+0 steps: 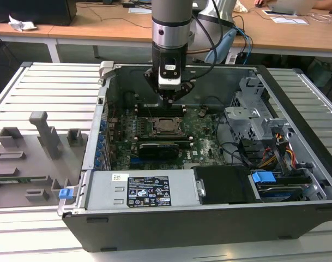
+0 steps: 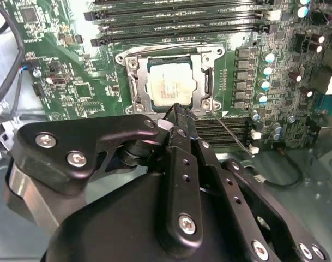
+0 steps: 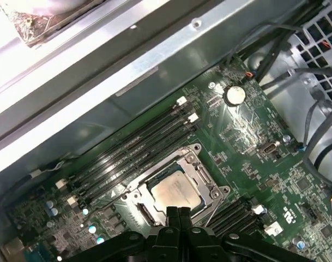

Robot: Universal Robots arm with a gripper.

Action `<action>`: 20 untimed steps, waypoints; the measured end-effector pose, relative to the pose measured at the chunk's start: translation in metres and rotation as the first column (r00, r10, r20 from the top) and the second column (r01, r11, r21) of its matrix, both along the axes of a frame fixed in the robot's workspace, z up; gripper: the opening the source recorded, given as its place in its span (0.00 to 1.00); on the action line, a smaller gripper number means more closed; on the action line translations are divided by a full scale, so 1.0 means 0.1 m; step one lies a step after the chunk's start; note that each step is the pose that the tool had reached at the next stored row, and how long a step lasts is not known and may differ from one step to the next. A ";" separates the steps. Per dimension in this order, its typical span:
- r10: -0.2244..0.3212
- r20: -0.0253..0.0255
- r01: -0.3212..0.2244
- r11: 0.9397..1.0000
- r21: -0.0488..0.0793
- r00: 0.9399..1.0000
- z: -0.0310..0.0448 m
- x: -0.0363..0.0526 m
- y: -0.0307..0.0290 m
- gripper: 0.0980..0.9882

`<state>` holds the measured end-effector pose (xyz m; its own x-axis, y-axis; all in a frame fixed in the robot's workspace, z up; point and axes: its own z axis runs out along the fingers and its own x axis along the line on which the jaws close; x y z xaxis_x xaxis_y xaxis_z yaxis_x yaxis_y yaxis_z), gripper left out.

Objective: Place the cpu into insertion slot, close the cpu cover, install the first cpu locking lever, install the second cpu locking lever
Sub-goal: 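Install the first cpu locking lever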

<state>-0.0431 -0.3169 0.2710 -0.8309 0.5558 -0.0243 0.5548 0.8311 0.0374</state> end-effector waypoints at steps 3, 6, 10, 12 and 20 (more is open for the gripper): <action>0.069 0.000 -0.069 0.998 0.000 0.998 -0.002 0.000 0.000 0.01; 0.166 0.000 -0.166 0.986 0.000 0.986 -0.004 0.000 0.000 0.01; 0.261 0.000 -0.261 0.965 0.000 0.965 -0.006 0.000 0.000 0.01; 0.305 0.000 -0.305 0.952 0.000 0.952 -0.006 0.000 0.000 0.01; 0.465 0.000 -0.465 0.885 0.000 0.885 -0.011 -0.001 0.000 0.01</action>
<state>-0.0431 -0.3168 0.2699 -0.9941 0.1059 -0.0242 0.1049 0.9938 0.0374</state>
